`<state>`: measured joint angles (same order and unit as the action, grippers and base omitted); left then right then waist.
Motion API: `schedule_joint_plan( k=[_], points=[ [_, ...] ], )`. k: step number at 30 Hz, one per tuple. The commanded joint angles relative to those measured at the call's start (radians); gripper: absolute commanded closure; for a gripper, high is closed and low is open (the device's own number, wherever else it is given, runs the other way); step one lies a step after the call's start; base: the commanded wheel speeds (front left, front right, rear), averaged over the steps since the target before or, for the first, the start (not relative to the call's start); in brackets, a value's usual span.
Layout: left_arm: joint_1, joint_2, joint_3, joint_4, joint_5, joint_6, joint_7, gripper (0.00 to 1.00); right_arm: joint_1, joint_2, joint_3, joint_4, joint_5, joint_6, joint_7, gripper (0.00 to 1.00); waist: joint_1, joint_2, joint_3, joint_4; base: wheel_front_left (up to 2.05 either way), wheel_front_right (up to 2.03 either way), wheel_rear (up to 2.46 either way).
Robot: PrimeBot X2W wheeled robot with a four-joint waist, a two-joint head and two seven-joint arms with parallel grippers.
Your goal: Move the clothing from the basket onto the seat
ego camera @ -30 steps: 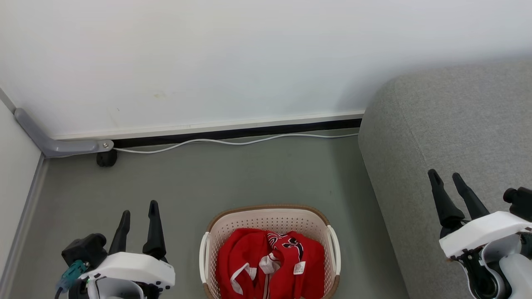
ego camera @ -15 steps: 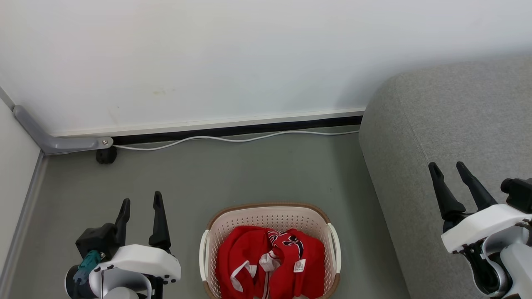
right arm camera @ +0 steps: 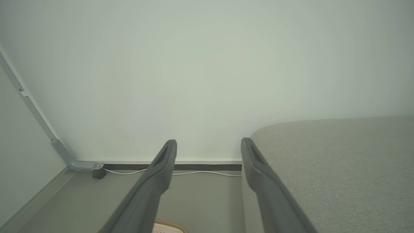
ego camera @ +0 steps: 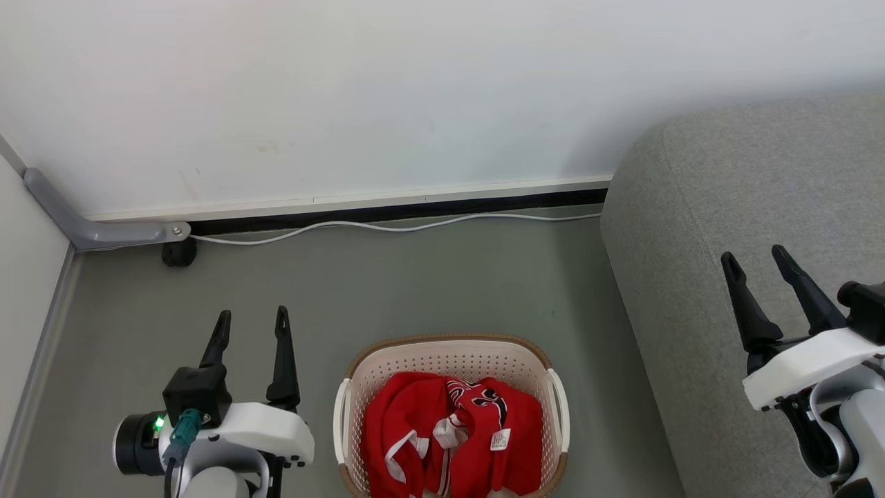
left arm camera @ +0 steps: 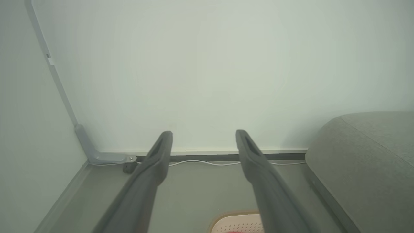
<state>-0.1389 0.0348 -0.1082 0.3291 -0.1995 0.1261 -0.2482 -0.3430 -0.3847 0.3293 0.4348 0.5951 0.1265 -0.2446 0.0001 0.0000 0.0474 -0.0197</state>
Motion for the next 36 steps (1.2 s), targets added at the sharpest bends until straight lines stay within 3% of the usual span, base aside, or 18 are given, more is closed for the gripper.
schedule_joint_plan(
  k=[1, 16, 23, 36],
  points=[
    [-0.061, 0.015, 0.025, -0.025, 0.025, 0.009, -0.014, 0.0, -0.027, -0.022, 0.006, -0.019, -0.017, 0.004, -0.017, 0.0, -0.0001, 0.0, 0.0, 0.0, 0.0, 0.0, 0.0],
    [-0.057, 0.015, 0.003, -0.019, 0.016, 0.027, -0.014, 0.0, -0.01, -0.014, -0.047, -0.033, -0.028, 0.004, -0.017, 0.0, -0.0001, 0.0, 0.017, 0.0, 0.0, 0.0, 0.0],
    [-0.062, 0.015, -0.035, -0.038, -0.011, 0.061, -0.014, 0.0, -0.014, -0.033, -0.073, -0.08, -0.025, 0.004, -0.017, 0.0, -0.0001, 0.0, 0.079, 0.003, 0.0, 0.0, 0.0],
    [-0.113, 0.015, -0.218, -0.088, -0.096, 0.22, -0.014, 0.0, -0.012, -0.138, -0.146, -0.258, 0.026, 0.004, -0.017, 0.0, -0.0001, 0.0, 0.304, 0.022, 0.0, 0.0, 0.0]
  ],
)
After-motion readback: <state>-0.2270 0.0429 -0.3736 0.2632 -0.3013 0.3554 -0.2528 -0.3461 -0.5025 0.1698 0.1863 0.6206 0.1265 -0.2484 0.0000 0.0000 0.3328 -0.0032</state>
